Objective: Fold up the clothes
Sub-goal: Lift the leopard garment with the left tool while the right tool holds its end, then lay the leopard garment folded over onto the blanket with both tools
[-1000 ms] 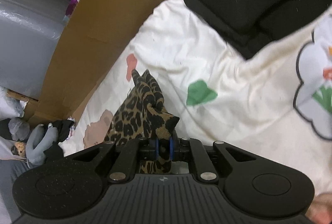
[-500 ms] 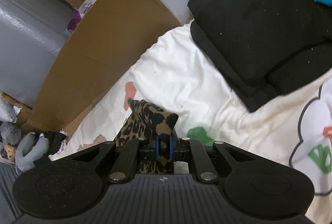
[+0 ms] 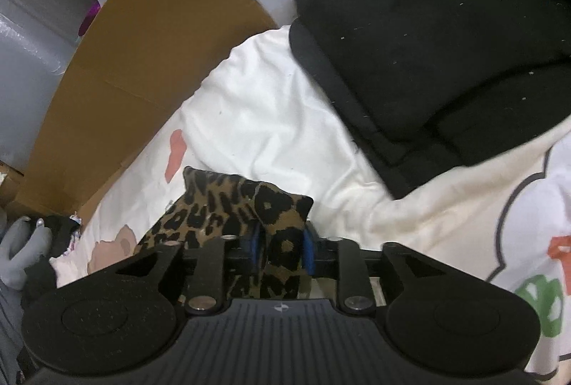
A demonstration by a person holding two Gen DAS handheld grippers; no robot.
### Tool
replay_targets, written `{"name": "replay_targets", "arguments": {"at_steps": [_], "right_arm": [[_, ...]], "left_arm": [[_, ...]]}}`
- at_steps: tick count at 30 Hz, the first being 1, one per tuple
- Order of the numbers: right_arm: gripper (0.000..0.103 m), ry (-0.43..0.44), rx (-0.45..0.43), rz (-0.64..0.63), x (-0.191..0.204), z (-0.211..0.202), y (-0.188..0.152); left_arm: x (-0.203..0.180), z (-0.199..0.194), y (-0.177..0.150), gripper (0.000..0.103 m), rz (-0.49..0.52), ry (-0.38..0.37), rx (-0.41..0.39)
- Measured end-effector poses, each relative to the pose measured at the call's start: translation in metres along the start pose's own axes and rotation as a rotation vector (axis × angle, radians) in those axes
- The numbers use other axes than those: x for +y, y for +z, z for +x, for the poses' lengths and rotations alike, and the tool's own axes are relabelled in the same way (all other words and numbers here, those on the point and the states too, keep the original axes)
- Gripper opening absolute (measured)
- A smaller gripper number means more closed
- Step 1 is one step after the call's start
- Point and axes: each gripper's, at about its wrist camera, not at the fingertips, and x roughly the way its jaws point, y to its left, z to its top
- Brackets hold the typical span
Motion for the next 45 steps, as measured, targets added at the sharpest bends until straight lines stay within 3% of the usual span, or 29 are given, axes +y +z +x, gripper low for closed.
{"name": "replay_targets", "arguments": {"at_steps": [3, 6, 9, 11, 13, 22, 33, 37, 41, 45], "right_arm": [[0.033, -0.001, 0.010, 0.008, -0.002, -0.003, -0.002], [0.036, 0.011, 0.019, 0.021, -0.001, -0.007, -0.007], [0.037, 0.011, 0.018, 0.029, 0.000, -0.011, -0.017], [0.037, 0.013, 0.021, 0.038, 0.000, -0.012, -0.025], [0.037, 0.015, 0.027, 0.046, -0.002, -0.013, -0.033], [0.037, 0.028, 0.029, 0.020, -0.002, -0.025, -0.052], [0.037, 0.026, 0.043, -0.011, 0.001, -0.027, -0.068], [0.037, 0.020, 0.067, -0.017, 0.000, -0.028, -0.072], [0.037, 0.013, 0.088, -0.040, 0.002, -0.027, -0.074], [0.037, 0.009, 0.098, -0.056, 0.005, -0.025, -0.073]], "left_arm": [[-0.004, -0.013, 0.006, 0.014, 0.015, 0.024, -0.002], [-0.014, -0.027, 0.019, 0.014, 0.042, 0.041, -0.055], [-0.031, -0.040, 0.040, 0.029, 0.112, 0.085, -0.117], [-0.044, -0.047, 0.054, 0.049, 0.197, 0.144, -0.170], [-0.057, -0.048, 0.066, 0.057, 0.299, 0.190, -0.211], [-0.082, -0.022, 0.109, 0.056, 0.587, 0.270, -0.241], [-0.076, -0.007, 0.135, 0.056, 0.634, 0.312, -0.205], [-0.064, -0.003, 0.135, 0.047, 0.620, 0.277, -0.203], [-0.061, -0.005, 0.131, 0.025, 0.641, 0.264, -0.248], [-0.059, -0.009, 0.130, 0.014, 0.639, 0.239, -0.259]]}}
